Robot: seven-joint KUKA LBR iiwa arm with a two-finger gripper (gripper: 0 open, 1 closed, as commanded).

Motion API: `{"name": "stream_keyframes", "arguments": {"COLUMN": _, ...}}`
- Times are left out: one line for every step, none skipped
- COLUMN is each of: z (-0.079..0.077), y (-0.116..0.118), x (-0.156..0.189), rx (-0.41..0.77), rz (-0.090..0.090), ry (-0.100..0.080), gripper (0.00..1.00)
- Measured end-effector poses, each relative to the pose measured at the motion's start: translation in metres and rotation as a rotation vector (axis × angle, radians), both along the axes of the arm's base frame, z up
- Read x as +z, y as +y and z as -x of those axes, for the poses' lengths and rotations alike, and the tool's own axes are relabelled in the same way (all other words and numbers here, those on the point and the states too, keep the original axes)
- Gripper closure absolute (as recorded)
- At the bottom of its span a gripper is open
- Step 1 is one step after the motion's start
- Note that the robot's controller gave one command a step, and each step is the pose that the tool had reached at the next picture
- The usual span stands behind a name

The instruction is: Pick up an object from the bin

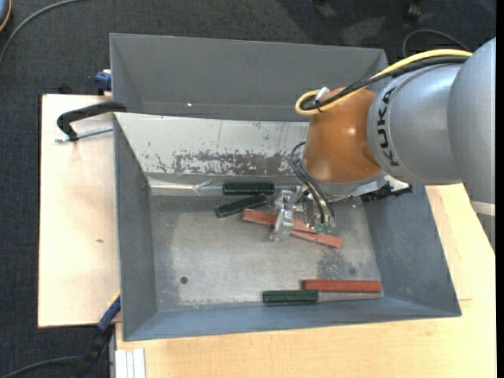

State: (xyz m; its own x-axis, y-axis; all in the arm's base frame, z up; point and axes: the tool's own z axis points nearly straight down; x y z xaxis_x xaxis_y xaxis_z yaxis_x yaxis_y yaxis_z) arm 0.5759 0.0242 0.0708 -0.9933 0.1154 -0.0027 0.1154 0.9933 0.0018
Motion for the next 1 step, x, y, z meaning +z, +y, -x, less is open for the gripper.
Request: {"name": "stream_keyframes", "arguments": {"z": 0.0196, "y": 0.0271, "x": 0.1560, "rx": -0.021, "rz": -0.001, "ry": -0.010, "gripper": 1.00}}
